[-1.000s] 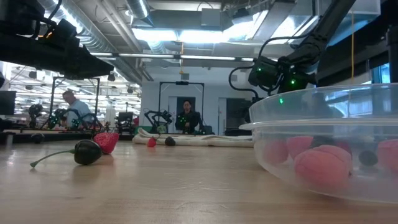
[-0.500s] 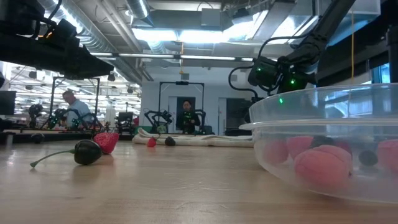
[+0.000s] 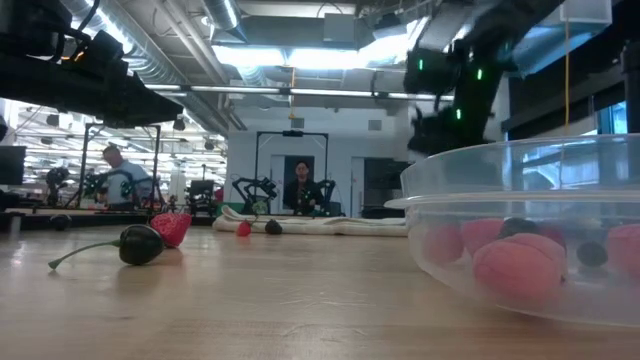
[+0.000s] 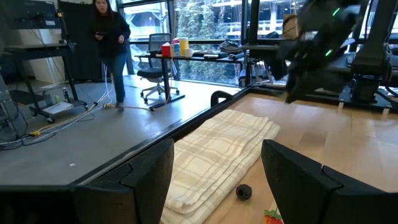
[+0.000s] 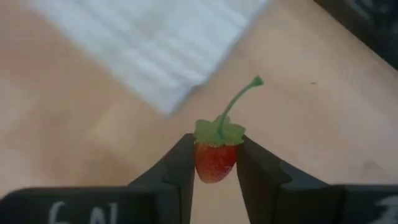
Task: Pick and placing Produce into tupperware
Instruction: Put the top right red strawberry into the transparent bin
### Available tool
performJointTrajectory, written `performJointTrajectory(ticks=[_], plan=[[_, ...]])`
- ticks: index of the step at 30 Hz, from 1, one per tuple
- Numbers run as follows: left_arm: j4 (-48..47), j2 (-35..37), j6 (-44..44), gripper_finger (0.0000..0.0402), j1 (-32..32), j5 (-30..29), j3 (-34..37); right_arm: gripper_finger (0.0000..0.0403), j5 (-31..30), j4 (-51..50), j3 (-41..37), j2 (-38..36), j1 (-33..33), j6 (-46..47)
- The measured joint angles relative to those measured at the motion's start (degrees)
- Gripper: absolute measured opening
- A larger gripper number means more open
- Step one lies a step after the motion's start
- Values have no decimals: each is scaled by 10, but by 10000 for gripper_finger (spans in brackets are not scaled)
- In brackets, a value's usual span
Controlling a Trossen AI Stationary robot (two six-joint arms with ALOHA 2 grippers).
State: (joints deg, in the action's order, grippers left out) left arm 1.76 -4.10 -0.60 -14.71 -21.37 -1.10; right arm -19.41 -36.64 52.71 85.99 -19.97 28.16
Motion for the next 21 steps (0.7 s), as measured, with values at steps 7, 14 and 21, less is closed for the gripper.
performJointTrajectory(ticks=[7,14,21], plan=[[0,0,0,237,0,0,0,102,94,-42,46,-42,135,16],[0,0,1,237,0,0,0,104,117,30,47,-42,306,65],[0,0,4,237,0,0,0,104,120,129,40,-17,443,82]])
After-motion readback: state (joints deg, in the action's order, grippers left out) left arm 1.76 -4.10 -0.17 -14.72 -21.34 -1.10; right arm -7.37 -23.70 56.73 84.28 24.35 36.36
